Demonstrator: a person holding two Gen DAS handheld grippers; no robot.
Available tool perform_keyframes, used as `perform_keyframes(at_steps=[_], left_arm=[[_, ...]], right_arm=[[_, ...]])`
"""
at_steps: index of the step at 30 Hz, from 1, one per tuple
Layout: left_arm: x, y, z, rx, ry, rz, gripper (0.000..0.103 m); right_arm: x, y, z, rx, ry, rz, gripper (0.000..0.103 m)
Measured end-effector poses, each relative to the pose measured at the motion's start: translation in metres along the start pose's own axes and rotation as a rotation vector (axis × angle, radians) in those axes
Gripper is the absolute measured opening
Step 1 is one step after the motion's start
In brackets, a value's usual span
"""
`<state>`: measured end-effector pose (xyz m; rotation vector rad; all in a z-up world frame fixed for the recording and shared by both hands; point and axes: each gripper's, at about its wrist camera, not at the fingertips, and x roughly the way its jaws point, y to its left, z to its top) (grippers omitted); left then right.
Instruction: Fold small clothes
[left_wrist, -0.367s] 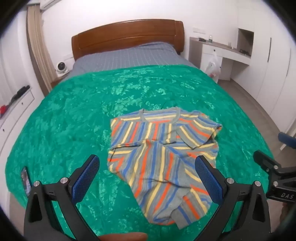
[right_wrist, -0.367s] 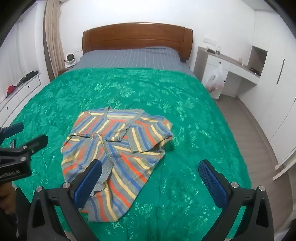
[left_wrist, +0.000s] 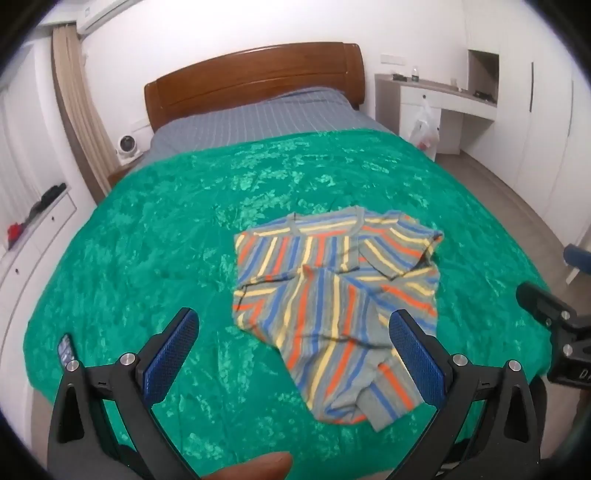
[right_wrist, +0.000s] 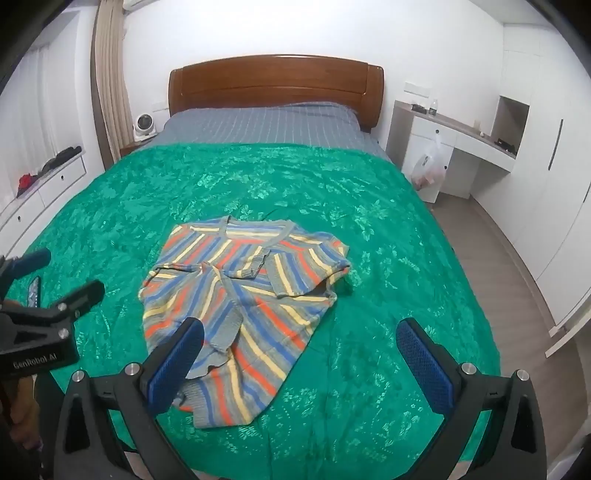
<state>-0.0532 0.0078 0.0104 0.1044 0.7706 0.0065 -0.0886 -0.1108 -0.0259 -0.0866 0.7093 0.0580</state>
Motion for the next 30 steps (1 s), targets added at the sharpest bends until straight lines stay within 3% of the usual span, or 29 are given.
perform_keyframes(at_steps=[3,10,24,30], left_arm=[[-0.003,0.003,-0.004,-0.022,0.043,-0.006,0.103],[-0.009,0.01,-0.018,-0.048,0.051,-0.016,0.103],[-0.002,0.016,-0.03,-0.023,0.06,-0.002,0.103],[0.005,0.023,-0.035,-0.032,0.08,-0.03,0.103]], right_arm=[[-0.003,0.002,-0.005,0.007,0.006,0.017,0.103],[-0.008,0.008,-0.019,0.011,0.041,0.055,0.103],[-0.005,0.012,-0.025,0.038,0.079,0.041,0.103],[-0.001,0.011,-0.025,0.048,0.092,0.008,0.103]])
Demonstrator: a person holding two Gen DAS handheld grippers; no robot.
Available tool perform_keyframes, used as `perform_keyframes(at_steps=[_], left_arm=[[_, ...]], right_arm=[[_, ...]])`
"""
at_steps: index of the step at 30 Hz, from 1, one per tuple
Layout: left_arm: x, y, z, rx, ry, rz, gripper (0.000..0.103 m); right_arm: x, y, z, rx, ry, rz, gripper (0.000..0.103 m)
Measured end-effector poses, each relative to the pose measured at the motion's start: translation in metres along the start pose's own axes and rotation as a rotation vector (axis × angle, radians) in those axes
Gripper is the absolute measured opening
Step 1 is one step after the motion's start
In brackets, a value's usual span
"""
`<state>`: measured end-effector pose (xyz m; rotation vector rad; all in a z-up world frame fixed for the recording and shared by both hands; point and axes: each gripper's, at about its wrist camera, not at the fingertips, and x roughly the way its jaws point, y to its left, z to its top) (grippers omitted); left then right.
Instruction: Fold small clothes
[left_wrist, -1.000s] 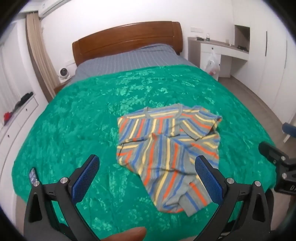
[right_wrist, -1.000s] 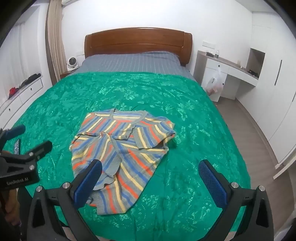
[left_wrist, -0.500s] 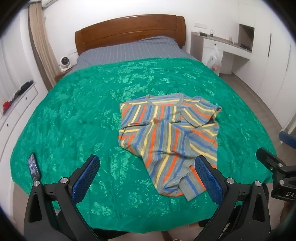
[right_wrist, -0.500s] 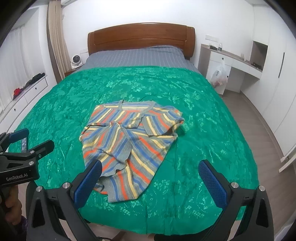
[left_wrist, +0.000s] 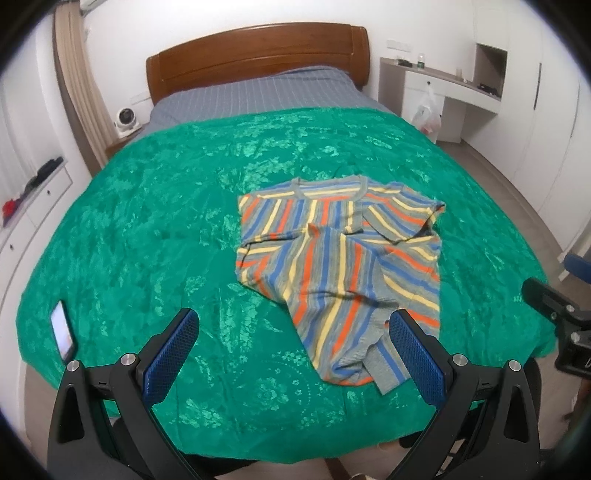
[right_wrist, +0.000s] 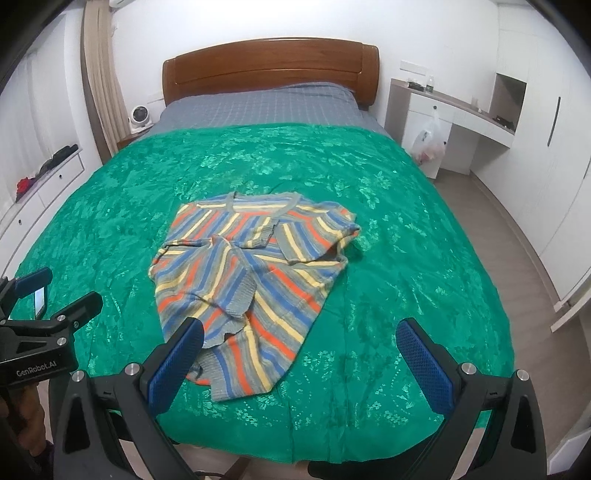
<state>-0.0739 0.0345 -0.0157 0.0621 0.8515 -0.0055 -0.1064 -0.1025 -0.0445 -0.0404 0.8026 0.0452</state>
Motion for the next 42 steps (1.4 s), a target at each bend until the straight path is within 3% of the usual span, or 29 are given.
perform_keyframes(at_steps=[12,37,42], left_arm=[[0.004,-0.006,-0.014,0.046,0.014,-0.082,0.103],[0.01,-0.001,-0.009,0.039,0.021,-0.038,0.103],[0.022,-0.003,-0.009,0.052,0.04,-0.119,0.103]], right_arm=[[0.01,-0.002,-0.001,-0.006,0.015,0.018,0.103],[0.02,0.004,0.0,-0.021,0.028,0.037,0.103],[0.024,-0.009,-0.004,-0.015,0.034,0.004,0.103]])
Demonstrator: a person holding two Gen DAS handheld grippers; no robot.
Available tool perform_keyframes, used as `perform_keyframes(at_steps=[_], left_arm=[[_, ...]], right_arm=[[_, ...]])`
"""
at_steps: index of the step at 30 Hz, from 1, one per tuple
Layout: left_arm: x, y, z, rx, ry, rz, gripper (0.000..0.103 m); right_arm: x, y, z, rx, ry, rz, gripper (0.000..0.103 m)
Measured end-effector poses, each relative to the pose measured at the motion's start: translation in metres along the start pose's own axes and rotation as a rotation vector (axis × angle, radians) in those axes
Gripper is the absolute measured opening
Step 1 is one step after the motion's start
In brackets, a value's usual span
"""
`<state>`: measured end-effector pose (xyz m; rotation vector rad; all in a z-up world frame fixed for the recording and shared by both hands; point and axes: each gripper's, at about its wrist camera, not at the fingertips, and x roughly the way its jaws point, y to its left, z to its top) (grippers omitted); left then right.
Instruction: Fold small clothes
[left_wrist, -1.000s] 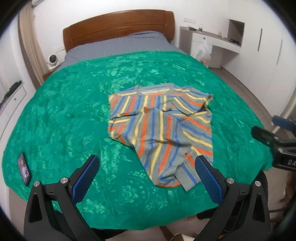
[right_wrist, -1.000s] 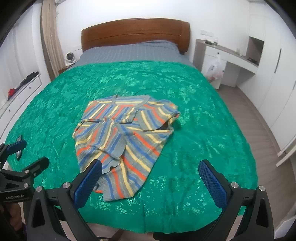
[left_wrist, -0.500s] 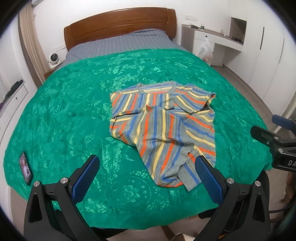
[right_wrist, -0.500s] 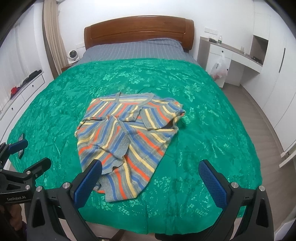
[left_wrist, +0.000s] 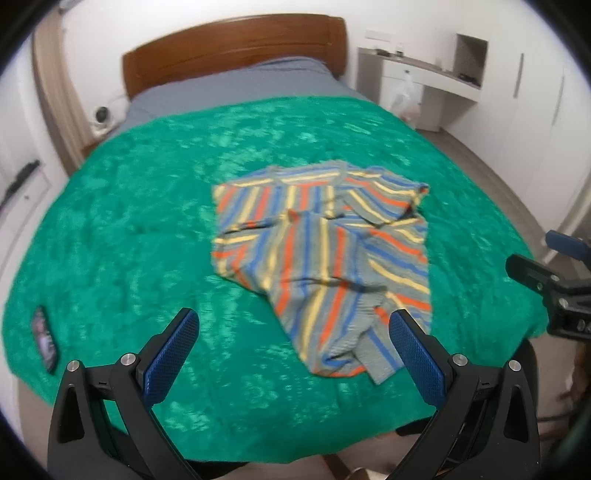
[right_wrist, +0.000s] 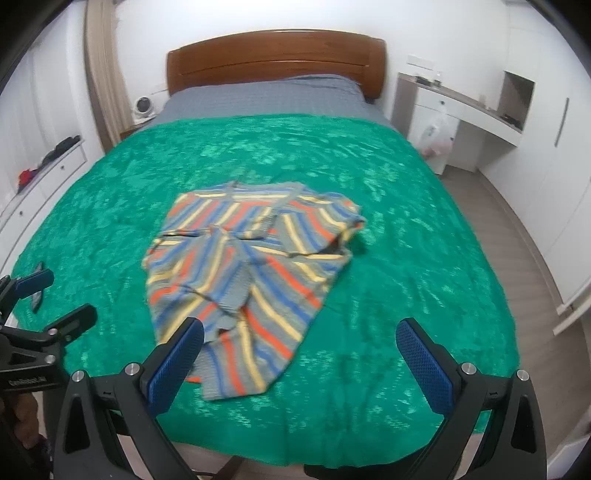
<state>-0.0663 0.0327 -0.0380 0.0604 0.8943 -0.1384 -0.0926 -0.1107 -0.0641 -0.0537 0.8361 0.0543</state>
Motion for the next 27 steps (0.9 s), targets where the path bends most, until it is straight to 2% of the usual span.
perform_keyframes(at_steps=[3,6,8,10,12,13,15,16,20,22,25,27], left_arm=[[0.016,-0.014,0.002,0.047,0.021,-0.118,0.103],[0.055,-0.049,0.008,0.139,0.063,-0.206,0.103],[0.085,-0.068,0.011,0.178,0.106,-0.207,0.102],[0.126,-0.082,0.013,0.195,0.165,-0.165,0.099],[0.156,-0.083,0.014,0.183,0.211,-0.122,0.088],[0.168,-0.08,0.014,0.169,0.23,-0.111,0.073],[0.187,-0.069,0.013,0.115,0.274,-0.125,0.025],[0.189,-0.063,0.012,0.083,0.28,-0.139,0.007],[0.134,-0.015,0.004,-0.053,0.164,-0.217,0.005],[0.086,0.02,-0.013,-0.106,0.105,-0.249,0.005],[0.037,0.065,-0.051,-0.141,0.075,-0.194,0.005],[0.021,0.094,-0.085,-0.189,0.107,-0.136,0.005]], right_arm=[[0.004,-0.021,-0.008,0.028,0.01,-0.051,0.103],[0.01,-0.04,-0.02,0.068,0.039,-0.068,0.103],[0.013,-0.048,-0.028,0.089,0.06,-0.062,0.103],[0.013,-0.052,-0.034,0.093,0.065,-0.055,0.103],[0.011,-0.055,-0.039,0.096,0.064,-0.051,0.103],[0.011,-0.057,-0.041,0.098,0.063,-0.048,0.103],[0.012,-0.06,-0.045,0.1,0.062,-0.047,0.103],[0.013,-0.062,-0.047,0.102,0.062,-0.046,0.103],[0.019,-0.067,-0.052,0.099,0.06,-0.007,0.103],[0.02,-0.066,-0.056,0.094,0.051,0.033,0.103],[0.033,-0.054,-0.06,0.068,0.069,0.09,0.103],[0.046,-0.039,-0.063,0.032,0.1,0.12,0.103]])
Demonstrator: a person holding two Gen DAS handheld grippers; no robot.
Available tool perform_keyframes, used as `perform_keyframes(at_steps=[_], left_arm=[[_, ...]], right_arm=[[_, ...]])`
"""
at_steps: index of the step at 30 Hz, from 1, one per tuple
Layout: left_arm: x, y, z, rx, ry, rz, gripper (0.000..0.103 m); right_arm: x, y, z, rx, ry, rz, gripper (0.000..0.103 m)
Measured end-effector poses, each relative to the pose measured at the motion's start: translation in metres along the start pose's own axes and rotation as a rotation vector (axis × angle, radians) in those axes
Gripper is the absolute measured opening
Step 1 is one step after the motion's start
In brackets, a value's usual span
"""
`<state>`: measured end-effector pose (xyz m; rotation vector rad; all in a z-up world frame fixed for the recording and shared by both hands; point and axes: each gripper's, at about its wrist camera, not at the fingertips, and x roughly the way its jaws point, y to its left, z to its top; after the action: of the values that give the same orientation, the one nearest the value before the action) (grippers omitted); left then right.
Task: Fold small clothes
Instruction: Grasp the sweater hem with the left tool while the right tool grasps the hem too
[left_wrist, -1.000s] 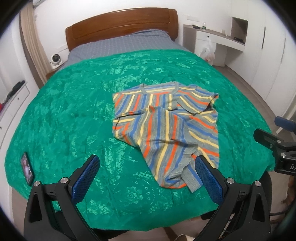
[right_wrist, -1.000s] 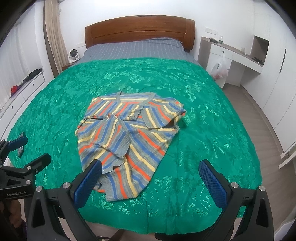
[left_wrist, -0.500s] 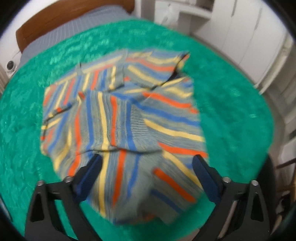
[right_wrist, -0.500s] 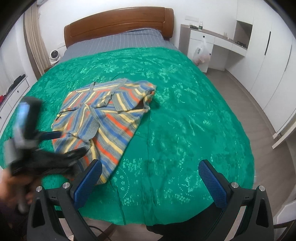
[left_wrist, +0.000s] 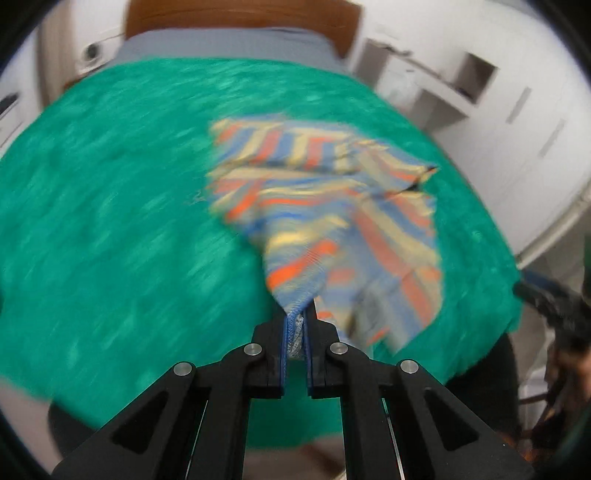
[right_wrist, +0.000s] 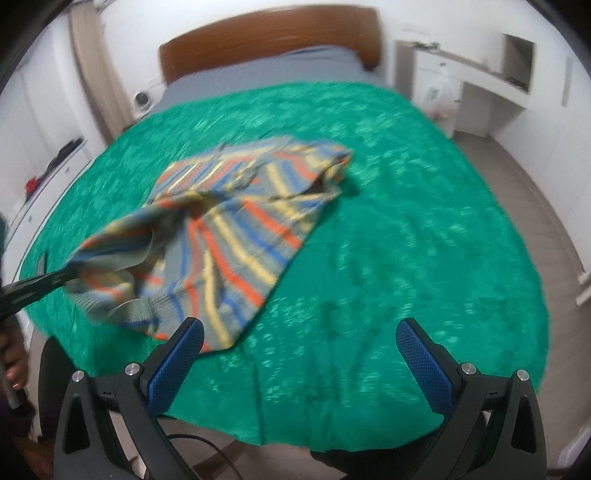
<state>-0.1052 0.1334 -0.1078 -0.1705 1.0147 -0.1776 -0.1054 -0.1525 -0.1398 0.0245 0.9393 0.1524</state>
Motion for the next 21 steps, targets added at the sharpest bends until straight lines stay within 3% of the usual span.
perform_keyframes(at_steps=[3,6,8,11,16,17,18,19,20,21], left_arm=[[0.001,0.046,-0.03,-0.113,0.042,0.048,0.005],[0.006,0.066,-0.035,-0.207,0.034,0.011,0.005],[0.008,0.057,-0.033,-0.171,0.012,0.034,0.006],[0.015,0.044,-0.026,-0.123,-0.005,0.039,0.006],[0.008,0.047,-0.023,-0.135,-0.033,0.035,0.006],[0.008,0.05,-0.023,-0.141,-0.037,0.038,0.006],[0.006,0.053,-0.023,-0.149,-0.041,0.042,0.006],[0.003,0.057,-0.023,-0.16,-0.047,0.039,0.006],[-0.001,0.06,-0.024,-0.169,-0.054,0.033,0.005],[-0.005,0.062,-0.025,-0.173,-0.062,0.032,0.005]], right_arm=[[0.023,0.028,-0.005,-0.076,0.033,0.038,0.103],[0.045,0.061,-0.016,-0.184,0.055,0.102,0.103],[0.06,0.077,-0.021,-0.23,0.062,0.159,0.102],[0.085,0.106,-0.019,-0.285,0.071,0.211,0.094],[0.122,0.154,-0.01,-0.418,0.035,0.152,0.09],[0.13,0.157,-0.009,-0.438,0.044,0.13,0.075],[0.14,0.159,-0.008,-0.45,0.058,0.102,0.04],[0.139,0.155,-0.006,-0.429,0.056,0.101,0.023],[0.132,0.146,-0.003,-0.388,0.041,0.114,0.009],[0.114,0.131,0.0,-0.329,0.007,0.129,0.009]])
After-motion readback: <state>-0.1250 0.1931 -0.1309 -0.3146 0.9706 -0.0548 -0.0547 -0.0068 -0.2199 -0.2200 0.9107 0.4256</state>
